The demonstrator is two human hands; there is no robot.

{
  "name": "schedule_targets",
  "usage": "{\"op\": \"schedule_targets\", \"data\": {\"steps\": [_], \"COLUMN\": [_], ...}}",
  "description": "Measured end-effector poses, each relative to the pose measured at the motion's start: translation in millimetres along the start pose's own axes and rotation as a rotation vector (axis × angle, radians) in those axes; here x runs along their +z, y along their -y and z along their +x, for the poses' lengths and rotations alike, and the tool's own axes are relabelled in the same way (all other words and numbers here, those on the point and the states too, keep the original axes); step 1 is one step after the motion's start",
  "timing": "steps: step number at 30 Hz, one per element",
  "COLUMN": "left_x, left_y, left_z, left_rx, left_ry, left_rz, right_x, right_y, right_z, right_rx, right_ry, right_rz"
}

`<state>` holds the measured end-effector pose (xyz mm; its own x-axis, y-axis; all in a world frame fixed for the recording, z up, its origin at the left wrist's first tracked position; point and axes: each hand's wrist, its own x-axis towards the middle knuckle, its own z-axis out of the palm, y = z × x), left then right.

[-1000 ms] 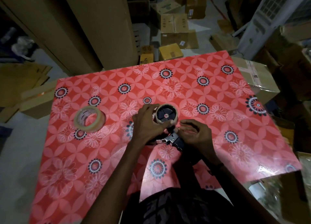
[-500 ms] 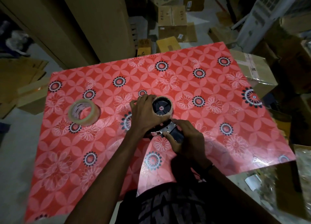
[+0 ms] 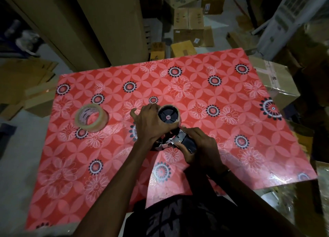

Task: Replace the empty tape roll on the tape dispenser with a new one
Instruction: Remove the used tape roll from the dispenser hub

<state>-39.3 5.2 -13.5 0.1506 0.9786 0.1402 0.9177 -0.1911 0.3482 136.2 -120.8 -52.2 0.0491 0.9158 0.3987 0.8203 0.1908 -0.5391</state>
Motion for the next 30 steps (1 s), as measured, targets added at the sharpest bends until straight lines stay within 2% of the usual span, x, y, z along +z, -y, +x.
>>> {"op": "schedule_targets", "data": {"steps": [3,7,12,19,24,30], "left_x": [1.7,1.2,2.3,-2.3,-0.8,-7.0], "left_y": [-1.6,2.4,-0.1,-1.0,-1.9,-1.9], "left_z": [-2.0,-0.9,-2.7,-2.8,-5.0,-6.5], "left_rx": [0.013,-0.039,0.006,-0.068,-0.03,-0.083], "left_ry": [-0.033,-0.022,-0.051,-0.052,-0.069,-0.064], "left_rz": [0.044,-0.033,0.037,-0.077,0.026,-0.099], "right_x": [0.4,2.7,0.9,-2.2,-1.7,-2.7], "right_y": [-2.5,-3.8,-4.0,-1.4,-2.4,-0.9], "right_z": [-0.4,0.7,1.4,4.6,3.9,6.1], "right_rx": [0.004,0.011,0.013,-0.007,-0.008,-0.009], "right_ry": [0.01,0.028,0.043,0.033,0.045,0.034], "right_rz": [0.005,0.011,0.028,0.03,0.033,0.029]}}
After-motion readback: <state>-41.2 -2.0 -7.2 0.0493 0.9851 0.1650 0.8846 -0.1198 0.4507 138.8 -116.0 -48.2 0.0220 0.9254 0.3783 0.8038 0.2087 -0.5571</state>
